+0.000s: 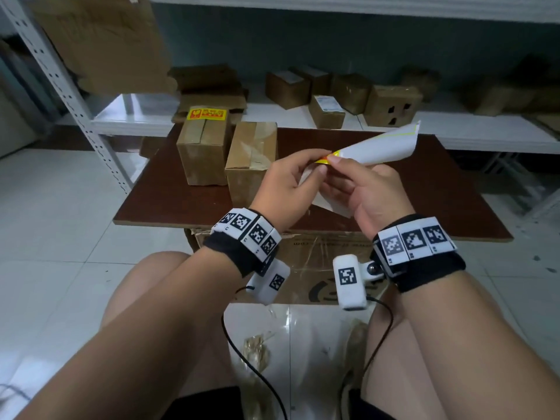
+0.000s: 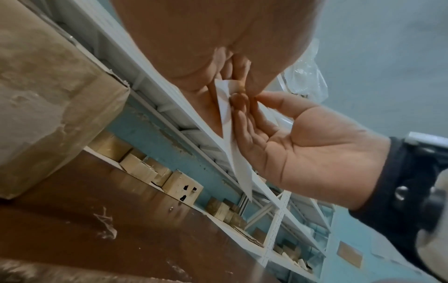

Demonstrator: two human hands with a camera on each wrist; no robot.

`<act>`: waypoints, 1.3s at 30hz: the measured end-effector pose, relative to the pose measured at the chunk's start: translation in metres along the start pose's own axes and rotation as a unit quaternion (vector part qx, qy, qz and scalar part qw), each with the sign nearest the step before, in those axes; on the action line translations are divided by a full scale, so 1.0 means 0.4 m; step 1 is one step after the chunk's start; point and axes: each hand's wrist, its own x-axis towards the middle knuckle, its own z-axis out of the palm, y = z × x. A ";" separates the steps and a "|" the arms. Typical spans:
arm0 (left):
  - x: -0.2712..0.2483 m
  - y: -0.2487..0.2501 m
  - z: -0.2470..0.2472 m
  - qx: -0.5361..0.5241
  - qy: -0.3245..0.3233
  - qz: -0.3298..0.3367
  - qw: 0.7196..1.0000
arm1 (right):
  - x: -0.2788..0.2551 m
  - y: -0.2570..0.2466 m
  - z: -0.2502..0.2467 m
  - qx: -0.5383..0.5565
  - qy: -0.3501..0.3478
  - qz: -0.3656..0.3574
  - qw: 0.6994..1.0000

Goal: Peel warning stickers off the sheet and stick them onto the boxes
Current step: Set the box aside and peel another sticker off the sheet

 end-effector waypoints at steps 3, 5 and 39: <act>-0.001 -0.005 -0.002 -0.024 0.004 -0.014 1.000 | 0.012 0.003 0.001 0.008 -0.008 0.005 1.000; 0.002 -0.011 -0.008 -0.043 0.001 -0.026 0.999 | 0.017 0.009 0.004 0.002 -0.015 0.003 1.000; 0.020 -0.034 -0.037 -0.186 0.025 -0.190 0.964 | 0.045 0.054 0.041 -0.015 -0.021 -0.043 0.999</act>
